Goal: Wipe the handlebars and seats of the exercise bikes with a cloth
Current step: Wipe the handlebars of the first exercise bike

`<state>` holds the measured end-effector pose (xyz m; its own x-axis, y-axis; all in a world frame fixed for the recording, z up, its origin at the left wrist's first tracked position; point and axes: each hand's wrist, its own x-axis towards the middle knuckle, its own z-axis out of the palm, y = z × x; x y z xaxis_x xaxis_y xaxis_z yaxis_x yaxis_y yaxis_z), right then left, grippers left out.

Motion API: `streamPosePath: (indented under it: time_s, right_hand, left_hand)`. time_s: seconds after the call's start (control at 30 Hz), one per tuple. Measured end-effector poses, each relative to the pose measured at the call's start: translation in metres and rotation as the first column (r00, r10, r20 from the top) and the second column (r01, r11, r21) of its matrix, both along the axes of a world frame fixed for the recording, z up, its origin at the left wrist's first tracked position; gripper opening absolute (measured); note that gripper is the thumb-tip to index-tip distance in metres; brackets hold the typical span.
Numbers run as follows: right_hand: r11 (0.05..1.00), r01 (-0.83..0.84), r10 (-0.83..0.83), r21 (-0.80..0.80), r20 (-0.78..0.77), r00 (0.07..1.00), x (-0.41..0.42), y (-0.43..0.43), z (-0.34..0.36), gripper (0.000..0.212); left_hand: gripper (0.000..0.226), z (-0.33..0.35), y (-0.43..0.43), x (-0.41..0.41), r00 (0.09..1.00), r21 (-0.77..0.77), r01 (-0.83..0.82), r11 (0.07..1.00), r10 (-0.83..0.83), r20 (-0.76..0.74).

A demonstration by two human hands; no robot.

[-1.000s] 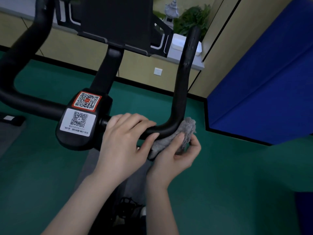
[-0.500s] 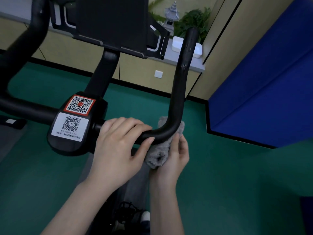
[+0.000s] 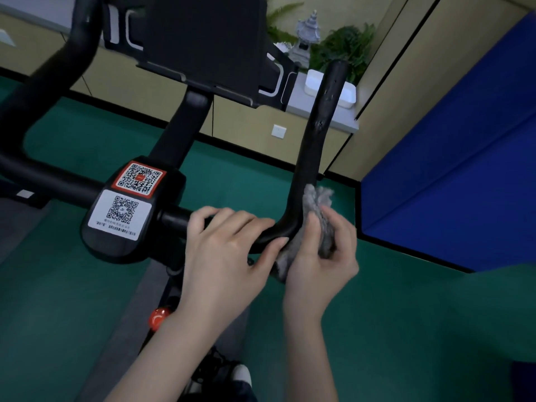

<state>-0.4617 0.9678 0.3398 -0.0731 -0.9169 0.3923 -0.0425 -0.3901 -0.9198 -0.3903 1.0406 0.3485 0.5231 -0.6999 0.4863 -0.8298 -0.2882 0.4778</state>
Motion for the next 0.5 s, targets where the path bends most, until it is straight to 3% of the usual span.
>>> streamPosePath:
  time_s: [0.1,0.2,0.33,0.5]
  right_hand:
    - [0.99,-0.124,0.112,-0.068,-0.152,0.982,-0.002,-0.026,0.013,0.017]
    - [0.939,-0.313,0.248,-0.141,-0.352,0.902,-0.013,-0.034,0.019,0.014]
    - [0.78,-0.615,0.433,-0.114,-0.612,0.662,-0.02,-0.053,0.041,0.012]
    - [0.678,-0.735,0.408,0.017,-0.84,0.358,0.003,-0.087,0.081,0.012]
  left_hand:
    - [0.024,0.001,-0.002,-0.001,1.0,-0.024,-0.022,0.999,0.022,-0.016]
    - [0.023,0.0,-0.002,-0.001,0.999,-0.039,-0.032,0.999,0.031,-0.021]
    - [0.021,-0.001,-0.003,-0.002,0.999,-0.056,-0.038,0.998,0.036,-0.03]
    - [0.021,-0.001,-0.002,-0.003,0.998,-0.084,-0.037,0.996,0.033,-0.048]
